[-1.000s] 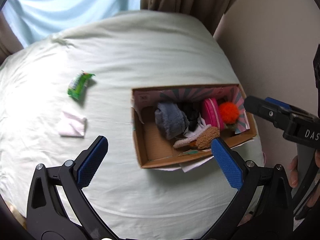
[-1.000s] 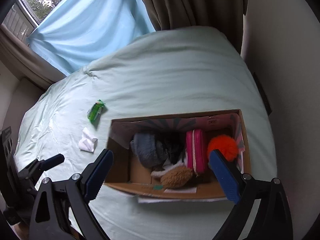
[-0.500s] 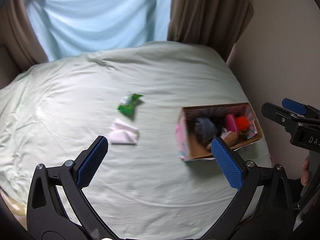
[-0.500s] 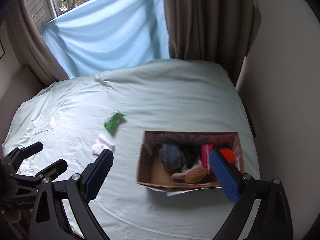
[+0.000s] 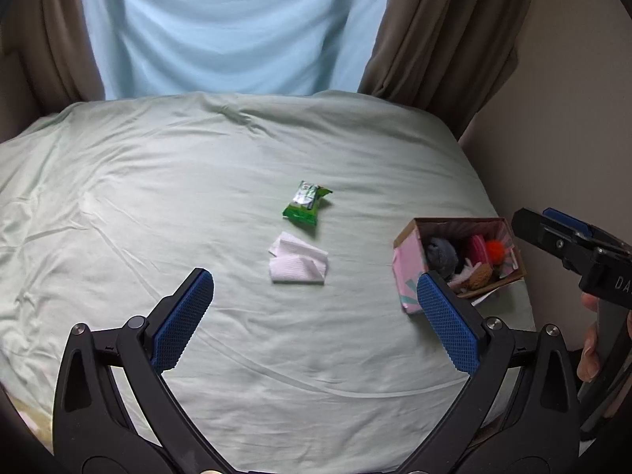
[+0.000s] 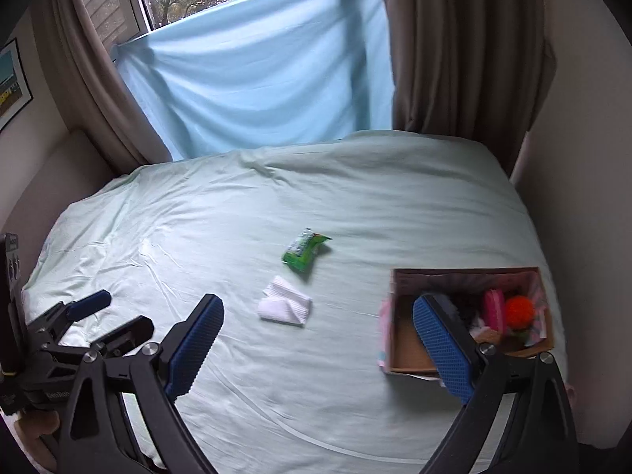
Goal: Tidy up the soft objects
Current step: 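Withdraw both open tools from the box toward the white cloth and green packet, then grasp the white waffle cloth with the left tool while the right tool grasps the green wet-wipe packet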
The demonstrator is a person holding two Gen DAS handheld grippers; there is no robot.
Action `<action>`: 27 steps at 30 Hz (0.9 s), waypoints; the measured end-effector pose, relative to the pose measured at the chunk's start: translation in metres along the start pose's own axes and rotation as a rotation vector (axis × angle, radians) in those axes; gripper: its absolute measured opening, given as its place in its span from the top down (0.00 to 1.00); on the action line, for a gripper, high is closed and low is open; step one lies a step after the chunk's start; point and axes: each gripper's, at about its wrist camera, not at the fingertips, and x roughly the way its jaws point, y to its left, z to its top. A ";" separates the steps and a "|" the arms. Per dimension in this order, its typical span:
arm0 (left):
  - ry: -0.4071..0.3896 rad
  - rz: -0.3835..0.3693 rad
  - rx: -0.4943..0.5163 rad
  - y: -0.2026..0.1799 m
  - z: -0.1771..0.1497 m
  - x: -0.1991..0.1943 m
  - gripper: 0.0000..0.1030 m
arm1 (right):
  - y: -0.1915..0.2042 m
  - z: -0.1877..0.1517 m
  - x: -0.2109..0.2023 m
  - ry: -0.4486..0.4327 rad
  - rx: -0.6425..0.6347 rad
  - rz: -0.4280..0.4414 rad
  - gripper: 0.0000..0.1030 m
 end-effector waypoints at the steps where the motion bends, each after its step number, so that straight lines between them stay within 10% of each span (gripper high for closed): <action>1: 0.007 0.001 0.008 0.005 0.001 0.004 0.00 | 0.005 0.002 0.006 0.007 0.008 0.002 0.07; 27: 0.284 0.006 0.036 0.013 0.004 0.271 0.02 | -0.017 0.086 0.316 0.461 -0.008 0.199 0.07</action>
